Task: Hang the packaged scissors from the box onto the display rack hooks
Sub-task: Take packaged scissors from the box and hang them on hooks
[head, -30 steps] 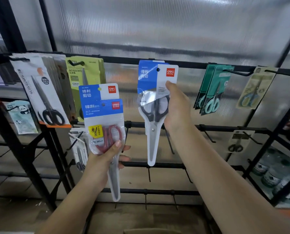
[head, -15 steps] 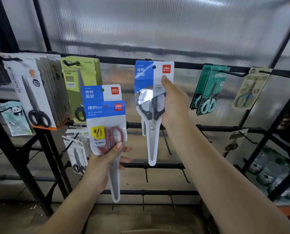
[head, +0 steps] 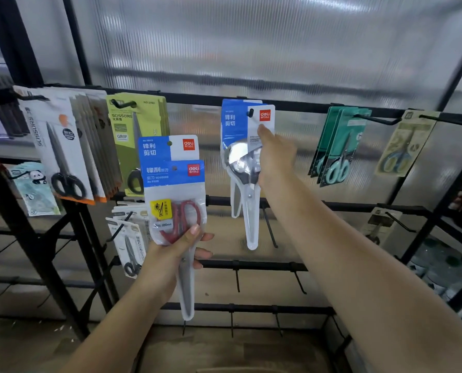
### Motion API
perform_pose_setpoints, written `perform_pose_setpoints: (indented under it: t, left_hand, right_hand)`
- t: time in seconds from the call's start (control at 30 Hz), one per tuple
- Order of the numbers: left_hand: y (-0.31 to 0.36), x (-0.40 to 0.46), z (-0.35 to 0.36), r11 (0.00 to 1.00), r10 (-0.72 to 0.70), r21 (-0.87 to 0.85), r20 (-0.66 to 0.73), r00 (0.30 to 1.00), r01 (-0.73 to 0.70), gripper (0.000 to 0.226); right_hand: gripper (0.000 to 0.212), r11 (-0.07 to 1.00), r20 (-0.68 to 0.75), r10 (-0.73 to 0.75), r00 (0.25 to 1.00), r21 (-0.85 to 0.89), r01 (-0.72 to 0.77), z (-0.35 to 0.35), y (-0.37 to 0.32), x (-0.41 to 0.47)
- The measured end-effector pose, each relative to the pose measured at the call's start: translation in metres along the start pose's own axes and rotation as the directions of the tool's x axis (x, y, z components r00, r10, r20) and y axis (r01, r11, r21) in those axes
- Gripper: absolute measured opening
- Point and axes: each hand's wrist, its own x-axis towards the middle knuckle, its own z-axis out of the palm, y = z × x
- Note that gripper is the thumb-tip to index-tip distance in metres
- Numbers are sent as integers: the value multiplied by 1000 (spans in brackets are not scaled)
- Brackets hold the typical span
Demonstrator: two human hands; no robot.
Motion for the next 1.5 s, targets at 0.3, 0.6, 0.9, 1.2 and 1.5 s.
perform_pose_setpoints:
  t: [0.3,0.6,0.9,1.2,1.5]
  left_hand:
    - [-1,-4,-5,982,-63,-178,37,997,69,24]
    - [-6,-6,-19,985,-80,-136,182,980,106,46]
    - [-14,-13,-20,991,-61,-117,73,995,69,40]
    - [-1,-13,-17,982,-128,-140,-13,992,125,17]
    - [-7,-10,-12,984,-141,-111,-15,990,138,15]
  right_hand:
    - [14,992,-119,-59,991,-122,44,-12,30,-6]
    - [32,940,523,121,843,-332,72,-18,75,-81]
    - [13,985,478,-12,878,-145,92,-24,72,-77]
    - [9,953,275,-298,914,40,299,-27,3,-44]
    - [20,913,99,-392,915,-78,400,-8,-14,-16]
